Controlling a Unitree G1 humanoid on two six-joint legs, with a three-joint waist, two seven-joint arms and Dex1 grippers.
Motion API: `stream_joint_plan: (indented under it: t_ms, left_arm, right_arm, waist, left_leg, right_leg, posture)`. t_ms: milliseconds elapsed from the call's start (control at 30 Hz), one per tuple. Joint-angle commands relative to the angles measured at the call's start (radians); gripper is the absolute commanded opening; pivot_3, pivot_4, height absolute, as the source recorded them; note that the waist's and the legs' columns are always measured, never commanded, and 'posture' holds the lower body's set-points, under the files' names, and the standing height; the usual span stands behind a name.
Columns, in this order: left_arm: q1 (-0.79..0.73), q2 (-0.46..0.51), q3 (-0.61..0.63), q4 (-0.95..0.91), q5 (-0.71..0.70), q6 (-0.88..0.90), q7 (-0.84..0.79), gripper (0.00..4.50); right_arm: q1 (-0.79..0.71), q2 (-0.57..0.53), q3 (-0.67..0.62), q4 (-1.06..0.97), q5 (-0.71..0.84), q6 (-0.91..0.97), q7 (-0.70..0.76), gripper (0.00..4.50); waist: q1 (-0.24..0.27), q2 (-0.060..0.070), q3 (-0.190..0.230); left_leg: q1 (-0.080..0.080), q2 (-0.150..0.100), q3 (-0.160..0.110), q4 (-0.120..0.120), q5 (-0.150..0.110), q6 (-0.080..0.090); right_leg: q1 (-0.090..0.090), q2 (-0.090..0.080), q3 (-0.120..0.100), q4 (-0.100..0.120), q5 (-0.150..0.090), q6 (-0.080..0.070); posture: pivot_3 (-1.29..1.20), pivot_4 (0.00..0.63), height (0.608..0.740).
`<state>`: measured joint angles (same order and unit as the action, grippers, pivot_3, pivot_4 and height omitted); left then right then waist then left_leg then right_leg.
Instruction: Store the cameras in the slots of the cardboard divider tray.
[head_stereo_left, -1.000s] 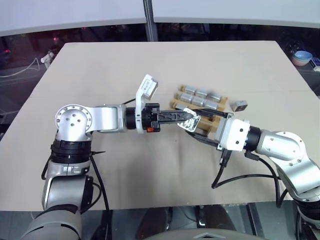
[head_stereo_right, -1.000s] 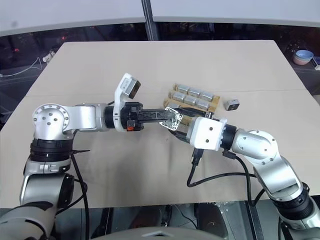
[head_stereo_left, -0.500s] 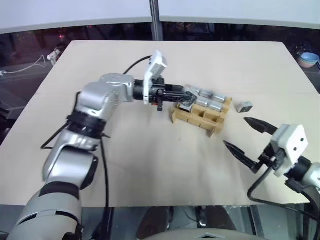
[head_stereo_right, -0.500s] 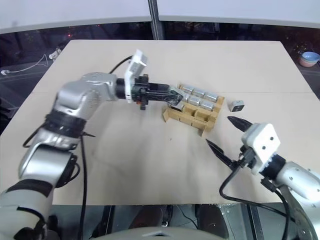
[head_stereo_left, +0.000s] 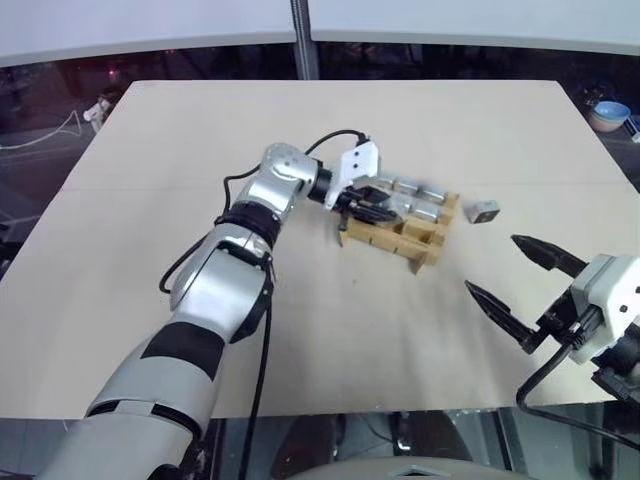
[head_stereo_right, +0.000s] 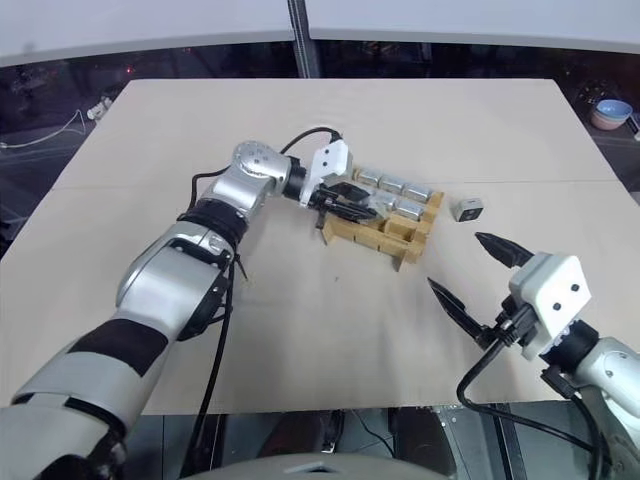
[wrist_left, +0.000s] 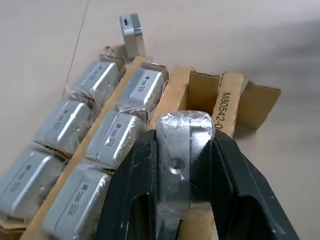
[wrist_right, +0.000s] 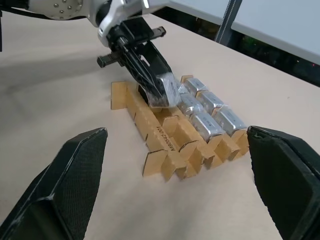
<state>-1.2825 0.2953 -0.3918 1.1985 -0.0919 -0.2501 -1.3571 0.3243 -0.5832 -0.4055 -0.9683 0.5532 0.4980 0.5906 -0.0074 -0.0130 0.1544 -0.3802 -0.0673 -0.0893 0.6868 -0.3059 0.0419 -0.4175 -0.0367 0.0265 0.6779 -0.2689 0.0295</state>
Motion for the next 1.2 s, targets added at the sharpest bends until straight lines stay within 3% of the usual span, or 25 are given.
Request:
stream_joint_plan:
  t_ms: [33, 333, 567, 633, 733, 933, 1067, 1200]
  left_arm:
    - [-0.039, 0.003, 0.031, 0.031, 0.063, -0.071, 0.003, 0.77]
    - [-0.045, -0.006, 0.038, 0.069, 0.196, -0.169, 0.021, 0.77]
    - [-0.071, -0.028, 0.147, 0.046, 0.133, -0.138, -0.037, 3.95]
    - [-0.078, -0.023, 0.217, -0.005, 0.054, -0.059, -0.123, 3.95]
    - [-0.003, 0.023, 0.297, -0.258, -0.086, 0.214, -0.222, 3.95]
    - [0.430, 0.173, 0.353, -0.985, -0.159, 0.543, -0.019, 3.95]
    - [0.620, 0.210, 0.349, -1.163, -0.084, 0.479, 0.134, 3.95]
    - [0.632, 0.166, 0.286, -1.131, -0.014, 0.379, 0.235, 3.95]
  right_arm:
    - [0.007, -0.004, -0.003, -0.049, -0.006, -0.026, -0.023, 4.46]
    - [0.021, 0.001, 0.016, -0.062, -0.016, -0.032, -0.052, 4.46]
    - [0.007, -0.007, 0.045, -0.050, -0.037, -0.022, -0.076, 4.50]
    - [-0.022, -0.024, 0.076, -0.030, -0.063, 0.020, -0.104, 4.50]
    - [-0.086, -0.059, 0.119, 0.047, -0.133, 0.079, -0.153, 4.50]
    - [-0.214, -0.101, 0.166, 0.186, -0.127, 0.024, -0.054, 4.50]
    - [-0.285, -0.103, 0.211, 0.263, -0.151, -0.011, -0.015, 4.50]
    - [-0.271, -0.098, 0.210, 0.298, -0.164, -0.055, 0.009, 4.50]
  waist:
    - [-0.003, 0.000, 0.000]
    - [-0.007, 0.000, 0.000]
    - [-0.003, 0.000, 0.000]
    - [-0.004, 0.000, 0.000]
    - [-0.009, 0.000, 0.000]
    - [-0.034, 0.005, -0.003]
    - [-0.019, 0.003, -0.002]
    - [0.031, 0.003, -0.003]
  left_leg:
    - [0.000, 0.000, 0.000, 0.000, 0.000, 0.000]
    - [0.001, 0.000, 0.000, 0.000, 0.000, 0.000]
    - [0.000, 0.000, 0.000, 0.001, 0.000, 0.000]
    - [0.000, 0.000, 0.000, 0.001, 0.000, 0.000]
    - [-0.001, 0.000, 0.000, 0.002, 0.000, 0.000]
    - [0.001, 0.002, 0.000, -0.001, 0.000, 0.000]
    - [0.001, 0.001, -0.001, 0.000, 0.000, 0.000]
    - [0.000, 0.000, -0.003, 0.002, 0.000, 0.000]
  right_leg:
    - [0.000, 0.000, 0.000, 0.000, 0.000, 0.000]
    - [0.000, 0.001, 0.000, 0.001, 0.000, 0.000]
    - [0.000, 0.001, -0.001, 0.001, 0.000, 0.000]
    - [0.000, 0.000, -0.002, 0.001, 0.000, 0.000]
    - [-0.001, 0.001, -0.004, 0.001, 0.000, 0.000]
    - [-0.002, 0.002, 0.004, 0.002, 0.000, 0.000]
    - [-0.002, 0.002, 0.005, 0.002, 0.000, 0.000]
    - [-0.001, 0.000, 0.001, 0.001, 0.000, 0.000]
  posture:
    - [0.00, 0.150, 0.740]
    - [0.00, 0.150, 0.740]
    - [0.00, 0.150, 0.740]
    - [0.00, 0.150, 0.740]
    - [0.00, 0.150, 0.740]
    - [0.00, 0.150, 0.740]
    - [0.00, 0.150, 0.740]
    - [0.00, 0.150, 0.740]
